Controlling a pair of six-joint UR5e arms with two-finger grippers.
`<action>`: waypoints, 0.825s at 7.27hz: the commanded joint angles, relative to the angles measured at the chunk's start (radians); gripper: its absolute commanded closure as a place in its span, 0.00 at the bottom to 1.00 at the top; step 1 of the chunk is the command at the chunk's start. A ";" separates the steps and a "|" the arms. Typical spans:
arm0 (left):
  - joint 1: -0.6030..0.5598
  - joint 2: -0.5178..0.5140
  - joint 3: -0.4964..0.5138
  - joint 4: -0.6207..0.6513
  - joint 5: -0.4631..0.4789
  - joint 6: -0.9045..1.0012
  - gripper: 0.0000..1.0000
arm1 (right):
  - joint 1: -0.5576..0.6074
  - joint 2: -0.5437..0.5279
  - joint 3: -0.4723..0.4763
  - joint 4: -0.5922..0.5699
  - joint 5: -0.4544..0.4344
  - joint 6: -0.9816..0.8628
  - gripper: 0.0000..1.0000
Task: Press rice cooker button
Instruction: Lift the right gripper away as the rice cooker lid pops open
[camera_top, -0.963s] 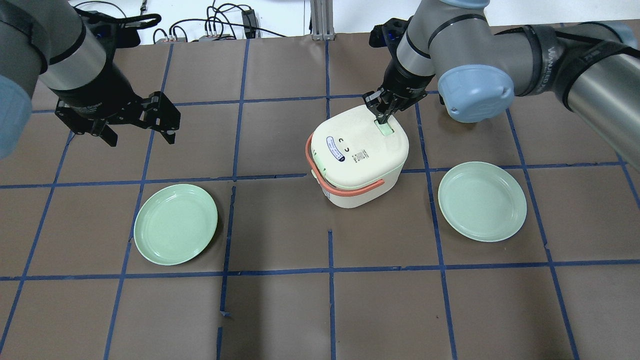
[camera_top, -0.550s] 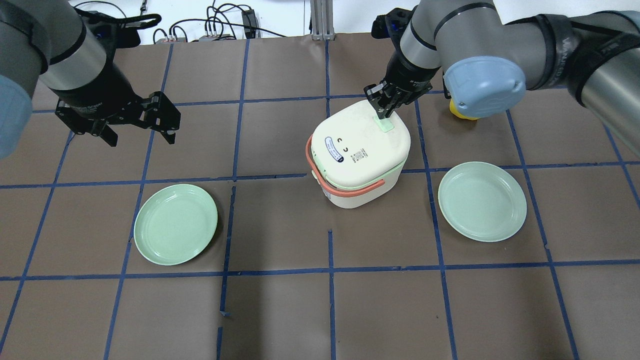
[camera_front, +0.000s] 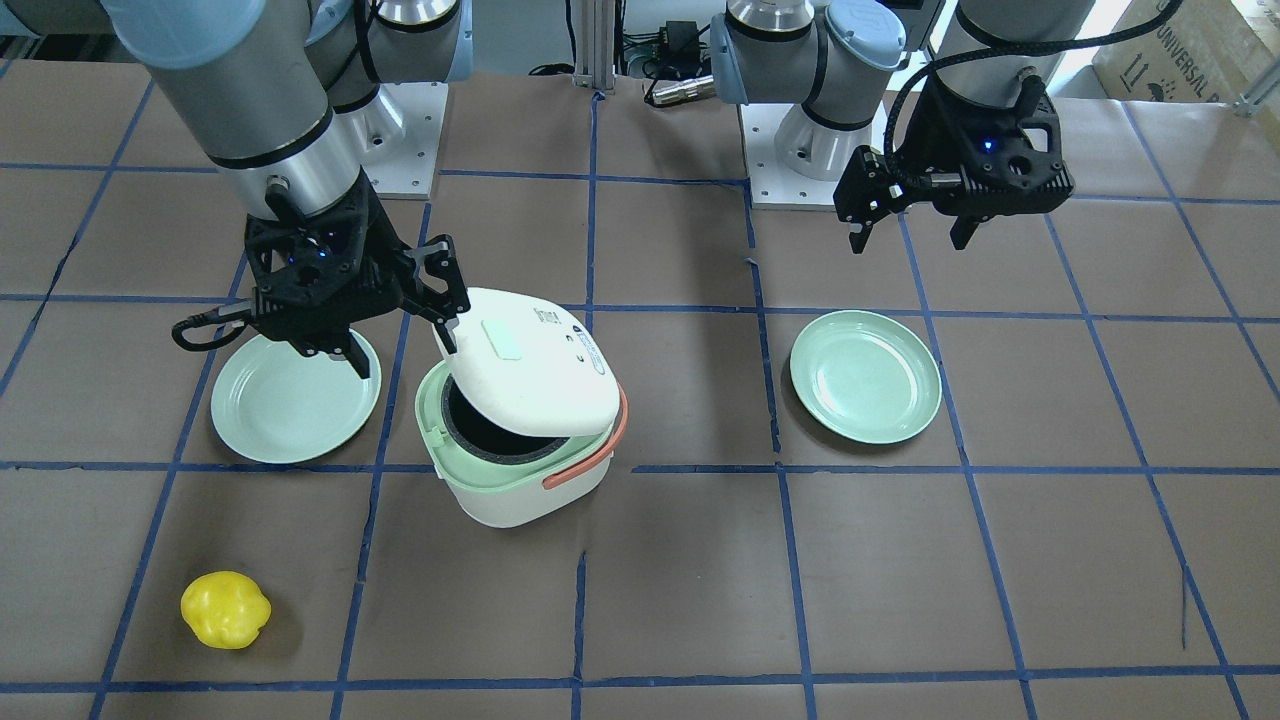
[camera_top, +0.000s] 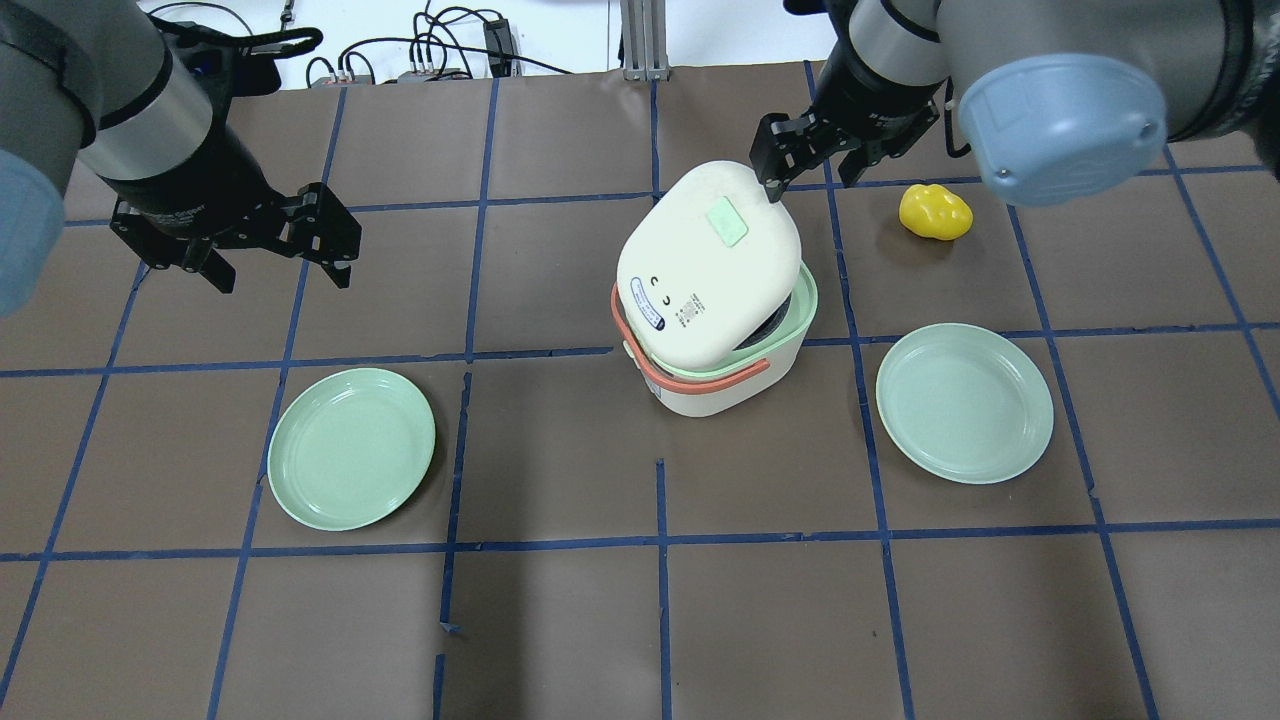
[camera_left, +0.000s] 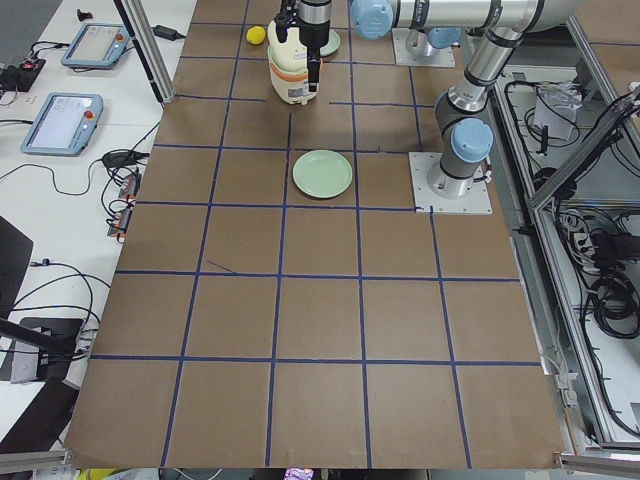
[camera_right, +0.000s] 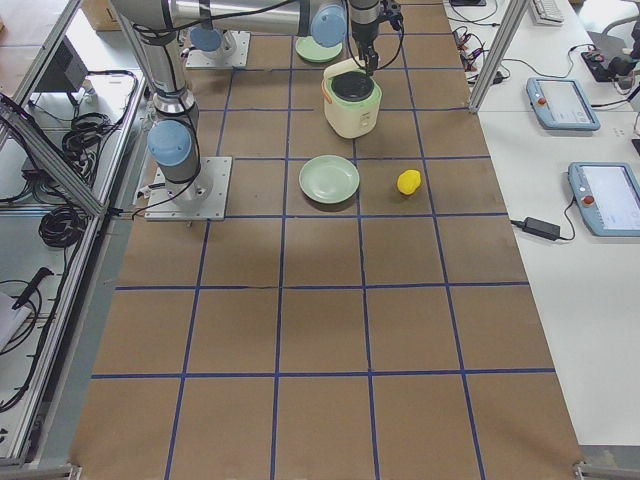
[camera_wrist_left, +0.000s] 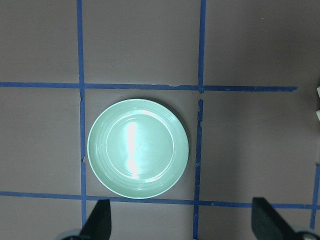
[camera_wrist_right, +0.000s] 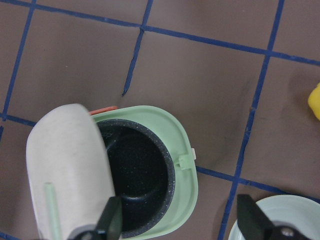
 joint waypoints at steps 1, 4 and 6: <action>0.000 0.000 0.000 0.000 0.000 0.000 0.00 | -0.060 -0.006 -0.052 0.032 -0.067 0.007 0.00; 0.000 0.000 0.000 0.000 0.000 0.000 0.00 | -0.123 -0.006 -0.075 0.095 -0.118 0.013 0.00; 0.000 0.000 0.000 0.000 0.000 0.000 0.00 | -0.125 -0.006 -0.075 0.095 -0.132 0.063 0.00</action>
